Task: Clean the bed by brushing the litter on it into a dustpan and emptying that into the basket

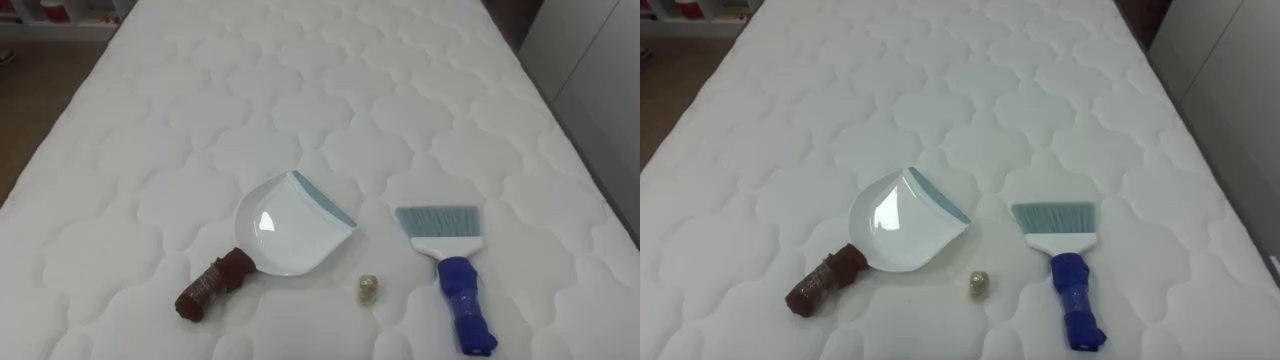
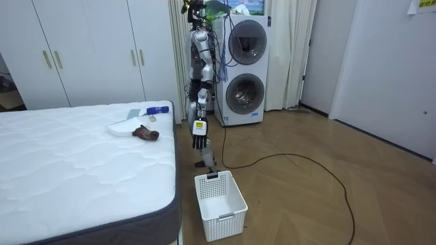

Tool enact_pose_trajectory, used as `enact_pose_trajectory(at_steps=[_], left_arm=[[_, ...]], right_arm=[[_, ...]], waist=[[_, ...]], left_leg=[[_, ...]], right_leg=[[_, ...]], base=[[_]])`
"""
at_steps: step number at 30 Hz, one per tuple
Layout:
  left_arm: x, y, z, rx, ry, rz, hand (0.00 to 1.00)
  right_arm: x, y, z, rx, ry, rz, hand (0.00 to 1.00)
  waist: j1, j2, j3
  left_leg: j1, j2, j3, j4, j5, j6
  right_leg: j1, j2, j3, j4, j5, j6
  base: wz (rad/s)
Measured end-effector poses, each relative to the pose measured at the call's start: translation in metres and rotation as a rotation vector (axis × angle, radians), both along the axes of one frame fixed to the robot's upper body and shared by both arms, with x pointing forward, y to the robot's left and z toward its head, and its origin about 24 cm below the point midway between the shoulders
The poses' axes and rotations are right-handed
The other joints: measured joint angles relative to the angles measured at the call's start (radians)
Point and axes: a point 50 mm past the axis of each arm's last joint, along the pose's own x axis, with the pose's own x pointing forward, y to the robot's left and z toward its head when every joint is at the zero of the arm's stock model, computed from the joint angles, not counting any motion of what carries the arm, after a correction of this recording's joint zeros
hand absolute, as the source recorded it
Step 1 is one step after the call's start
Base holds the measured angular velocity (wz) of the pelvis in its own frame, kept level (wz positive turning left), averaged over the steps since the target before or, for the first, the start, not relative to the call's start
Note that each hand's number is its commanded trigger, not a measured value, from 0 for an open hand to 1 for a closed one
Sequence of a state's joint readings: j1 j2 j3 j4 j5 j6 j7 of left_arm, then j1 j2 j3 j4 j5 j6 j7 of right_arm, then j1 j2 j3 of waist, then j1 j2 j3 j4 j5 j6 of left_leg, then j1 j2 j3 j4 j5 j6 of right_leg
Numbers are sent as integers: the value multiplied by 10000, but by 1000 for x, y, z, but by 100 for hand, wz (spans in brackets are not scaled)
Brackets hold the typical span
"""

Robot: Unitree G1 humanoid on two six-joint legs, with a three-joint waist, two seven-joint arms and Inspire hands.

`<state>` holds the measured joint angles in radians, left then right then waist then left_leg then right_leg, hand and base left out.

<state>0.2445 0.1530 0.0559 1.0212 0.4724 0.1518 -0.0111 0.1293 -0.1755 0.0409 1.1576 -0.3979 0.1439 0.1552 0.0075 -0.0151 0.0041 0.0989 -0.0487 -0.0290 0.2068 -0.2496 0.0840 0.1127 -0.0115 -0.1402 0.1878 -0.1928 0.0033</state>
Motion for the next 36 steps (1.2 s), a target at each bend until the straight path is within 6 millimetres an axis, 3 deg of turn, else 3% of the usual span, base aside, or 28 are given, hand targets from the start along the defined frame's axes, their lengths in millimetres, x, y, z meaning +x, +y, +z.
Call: enact_pose_trajectory(at_steps=[16, 19, 23, 27, 36], left_arm=[[4, 1, 1, 201, -337, -48, 0], [16, 3, 5, 546, -1065, -149, 0], [47, 13, 20, 1423, -3100, 75, 0], [79, 20, 39, 2326, -5279, 152, 0], [110, 17, 66, 3124, -7791, -40, 0]], right_arm=[[5, -7, 2, -214, -309, 102, 0], [8, -9, 3, -385, -552, 209, 0], [12, -8, 4, -460, -970, 248, 0], [15, -9, 5, -574, -1383, 251, 0], [23, -7, 6, -446, -2175, 140, 0]], waist=[[-21, -4, 31], [-2, -62, 44], [73, -163, 61], [246, -165, -15], [231, -128, -35]], left_leg=[[2, -6, -4, -3, 1, 1], [-5, -4, -13, -5, 1, 0], [-33, -1, -15, -12, 4, -4], [-28, -6, 9, 2, 8, -3], [-2, 0, -12, 64, 10, 0]], right_leg=[[27, -3, -20, -17, 0, 0], [28, -12, -59, -21, -1, 0], [-7, -19, -114, -33, -10, -16], [9, -18, -116, -56, -9, -15], [45, -34, -287, -72, -8, -14]], base=[[0], [3], [0], [-2], [1]])
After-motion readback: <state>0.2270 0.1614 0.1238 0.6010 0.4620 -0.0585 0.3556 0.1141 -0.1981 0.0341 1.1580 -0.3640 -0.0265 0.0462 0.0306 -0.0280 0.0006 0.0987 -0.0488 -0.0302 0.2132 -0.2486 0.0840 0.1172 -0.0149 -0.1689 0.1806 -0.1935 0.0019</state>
